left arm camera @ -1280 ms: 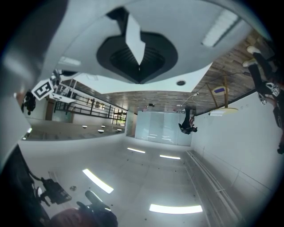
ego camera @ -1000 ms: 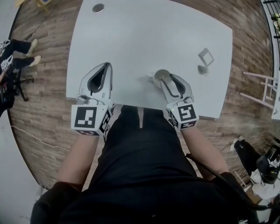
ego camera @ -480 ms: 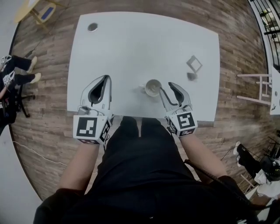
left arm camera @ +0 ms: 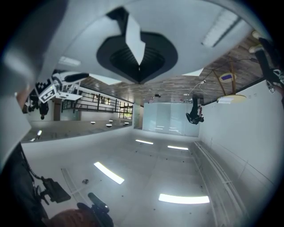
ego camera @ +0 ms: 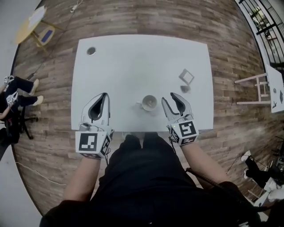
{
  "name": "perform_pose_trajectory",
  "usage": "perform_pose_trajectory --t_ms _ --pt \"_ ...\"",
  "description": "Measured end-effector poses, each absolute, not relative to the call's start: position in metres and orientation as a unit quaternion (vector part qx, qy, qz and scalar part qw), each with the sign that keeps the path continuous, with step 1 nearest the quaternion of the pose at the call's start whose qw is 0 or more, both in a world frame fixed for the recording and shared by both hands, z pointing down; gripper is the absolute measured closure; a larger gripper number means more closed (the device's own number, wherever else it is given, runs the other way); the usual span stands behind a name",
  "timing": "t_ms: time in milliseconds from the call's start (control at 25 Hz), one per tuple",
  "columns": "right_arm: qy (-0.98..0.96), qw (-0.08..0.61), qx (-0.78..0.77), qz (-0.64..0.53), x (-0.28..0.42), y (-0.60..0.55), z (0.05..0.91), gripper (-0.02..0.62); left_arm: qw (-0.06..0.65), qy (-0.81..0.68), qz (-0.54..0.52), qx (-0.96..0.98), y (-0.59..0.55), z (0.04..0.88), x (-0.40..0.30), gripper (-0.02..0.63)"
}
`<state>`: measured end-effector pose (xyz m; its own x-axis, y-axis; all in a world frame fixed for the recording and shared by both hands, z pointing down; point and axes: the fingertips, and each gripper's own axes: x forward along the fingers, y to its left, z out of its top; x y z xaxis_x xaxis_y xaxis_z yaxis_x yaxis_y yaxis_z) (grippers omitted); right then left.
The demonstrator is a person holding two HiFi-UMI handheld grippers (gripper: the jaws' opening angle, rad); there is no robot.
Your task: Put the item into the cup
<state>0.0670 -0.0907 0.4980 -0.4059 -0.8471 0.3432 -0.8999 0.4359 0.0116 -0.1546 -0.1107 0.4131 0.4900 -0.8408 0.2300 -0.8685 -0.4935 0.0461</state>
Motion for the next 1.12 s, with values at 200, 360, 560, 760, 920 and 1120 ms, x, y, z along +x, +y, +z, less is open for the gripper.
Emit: perform_pose_trajectory --t_ms 200,360,560,760,920,1120 --pt "-0.823 0.133 0.548 0.071 0.08 -0.09 0.481 0.437 0.063 -0.494 0.076 0.864 -0.115 0.402 -0.155 0.598" --pt "-0.811 0.124 0.57 0.053 0.094 -0.088 0.466 0.437 0.05 -0.487 0.067 0.869 -0.12 0.392 -0.151 0.598" --pt "-0.788 0.108 0.605 0.037 0.121 -0.083 0.449 0.437 0.04 -0.476 0.054 0.877 -0.125 0.383 -0.14 0.598" --pt "-0.767 0.097 0.633 0.026 0.146 -0.076 0.437 0.437 0.026 -0.46 0.051 0.886 -0.129 0.375 -0.123 0.598" --pt "-0.752 0.091 0.652 0.012 0.161 -0.071 0.427 0.462 0.017 -0.449 0.044 0.892 -0.136 0.367 -0.112 0.598" --pt "-0.738 0.086 0.669 0.003 0.178 -0.065 0.422 0.542 0.013 -0.434 0.035 0.9 -0.142 0.363 -0.095 0.598"
